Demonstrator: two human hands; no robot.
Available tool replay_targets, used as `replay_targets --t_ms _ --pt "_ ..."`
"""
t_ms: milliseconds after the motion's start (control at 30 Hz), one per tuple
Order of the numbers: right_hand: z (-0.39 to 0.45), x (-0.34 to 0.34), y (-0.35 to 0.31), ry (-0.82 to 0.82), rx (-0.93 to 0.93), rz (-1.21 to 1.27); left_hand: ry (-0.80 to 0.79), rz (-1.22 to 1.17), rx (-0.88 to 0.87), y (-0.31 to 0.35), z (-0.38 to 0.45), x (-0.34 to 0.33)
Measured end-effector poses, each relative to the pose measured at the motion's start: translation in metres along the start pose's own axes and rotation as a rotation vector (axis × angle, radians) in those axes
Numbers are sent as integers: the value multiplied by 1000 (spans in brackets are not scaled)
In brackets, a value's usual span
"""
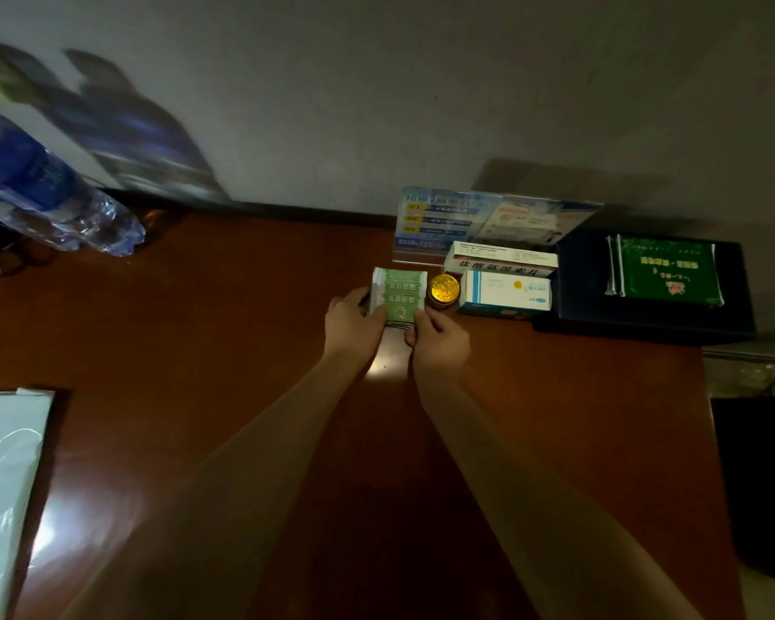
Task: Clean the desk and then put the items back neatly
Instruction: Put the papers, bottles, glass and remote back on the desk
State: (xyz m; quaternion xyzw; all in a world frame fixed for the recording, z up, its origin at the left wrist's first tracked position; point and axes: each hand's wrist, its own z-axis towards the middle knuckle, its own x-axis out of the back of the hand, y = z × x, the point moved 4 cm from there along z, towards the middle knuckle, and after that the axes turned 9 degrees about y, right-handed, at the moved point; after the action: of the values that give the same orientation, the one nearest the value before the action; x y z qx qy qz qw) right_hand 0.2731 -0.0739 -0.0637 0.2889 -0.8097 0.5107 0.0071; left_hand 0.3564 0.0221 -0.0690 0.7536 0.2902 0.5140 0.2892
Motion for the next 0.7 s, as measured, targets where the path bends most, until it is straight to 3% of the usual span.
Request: replay_targets --t_ms 400,600,700 --pt "9 3 1 65 -151 163 -38 6 -35 7 13 -9" --pt "8 7 -1 -49 -171 187 -7 38 -8 12 9 1" --pt "4 16 -5 -96 -99 45 -4 103 10 15 0 13"
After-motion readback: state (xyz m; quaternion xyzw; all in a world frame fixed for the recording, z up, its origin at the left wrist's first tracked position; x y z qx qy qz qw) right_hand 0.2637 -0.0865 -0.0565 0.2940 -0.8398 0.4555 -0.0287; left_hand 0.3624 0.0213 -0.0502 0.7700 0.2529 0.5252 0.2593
